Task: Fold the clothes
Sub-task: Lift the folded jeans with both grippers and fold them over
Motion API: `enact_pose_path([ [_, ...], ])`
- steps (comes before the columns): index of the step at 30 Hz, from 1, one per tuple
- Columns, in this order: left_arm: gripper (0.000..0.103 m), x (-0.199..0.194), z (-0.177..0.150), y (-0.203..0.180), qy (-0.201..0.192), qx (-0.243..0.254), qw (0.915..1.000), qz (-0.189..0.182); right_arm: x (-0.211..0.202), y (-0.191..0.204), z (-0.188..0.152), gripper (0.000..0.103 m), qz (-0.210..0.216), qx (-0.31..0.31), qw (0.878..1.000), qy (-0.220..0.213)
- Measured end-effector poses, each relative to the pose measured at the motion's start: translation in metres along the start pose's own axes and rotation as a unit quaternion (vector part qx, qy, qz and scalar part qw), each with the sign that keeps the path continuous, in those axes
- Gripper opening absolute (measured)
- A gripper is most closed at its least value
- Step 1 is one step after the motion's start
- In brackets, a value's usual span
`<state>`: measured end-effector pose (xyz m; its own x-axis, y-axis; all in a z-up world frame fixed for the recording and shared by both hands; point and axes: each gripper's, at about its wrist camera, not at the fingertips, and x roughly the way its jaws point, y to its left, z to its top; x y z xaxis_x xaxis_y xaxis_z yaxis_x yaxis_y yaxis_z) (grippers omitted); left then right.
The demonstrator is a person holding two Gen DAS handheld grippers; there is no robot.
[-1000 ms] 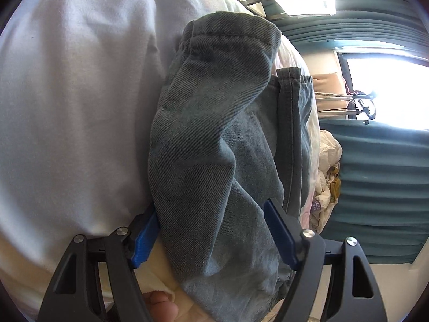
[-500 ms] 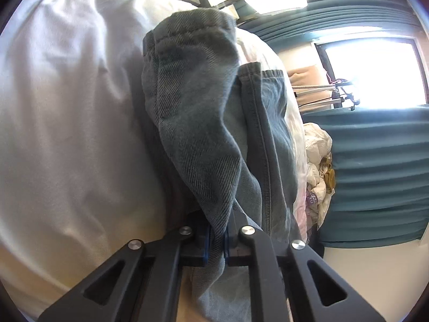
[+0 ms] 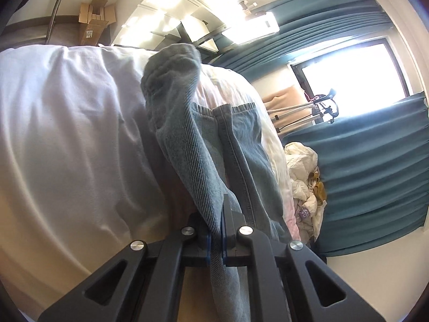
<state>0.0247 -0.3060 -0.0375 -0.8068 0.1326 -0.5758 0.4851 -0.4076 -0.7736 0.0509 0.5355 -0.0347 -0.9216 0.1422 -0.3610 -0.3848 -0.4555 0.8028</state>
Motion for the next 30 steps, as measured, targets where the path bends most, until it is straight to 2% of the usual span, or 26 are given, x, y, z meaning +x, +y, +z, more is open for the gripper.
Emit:
enact_pose_path([
  [4,0.004,0.001,0.012,0.010,0.024,-0.011,0.9996,0.006,0.006,-0.018,0.007,0.004,-0.027,0.030,0.999,0.026],
  [8,0.004,0.015,0.027,-0.016,0.025,0.008,0.9995,0.015,0.024,-0.015,0.013,0.004,-0.041,0.035,0.997,0.052],
  [14,0.004,0.062,0.057,-0.081,0.019,0.051,0.9978,0.038,0.082,0.024,0.038,0.004,-0.029,0.026,0.997,0.070],
  [18,0.004,0.117,0.077,-0.114,0.027,0.060,0.9964,0.053,0.147,0.047,0.048,0.004,-0.044,0.022,0.995,0.088],
  [21,0.004,0.179,0.092,-0.142,0.029,0.081,0.9930,0.082,0.198,0.063,0.044,0.004,-0.058,0.009,0.995,0.079],
  [25,0.004,0.261,0.109,-0.160,0.044,0.069,0.9912,0.104,0.268,0.070,0.034,0.004,-0.082,-0.009,0.993,0.079],
  [30,0.004,0.348,0.108,-0.177,0.053,0.126,0.9791,0.151,0.341,0.057,0.016,0.004,-0.128,-0.065,0.986,0.080],
])
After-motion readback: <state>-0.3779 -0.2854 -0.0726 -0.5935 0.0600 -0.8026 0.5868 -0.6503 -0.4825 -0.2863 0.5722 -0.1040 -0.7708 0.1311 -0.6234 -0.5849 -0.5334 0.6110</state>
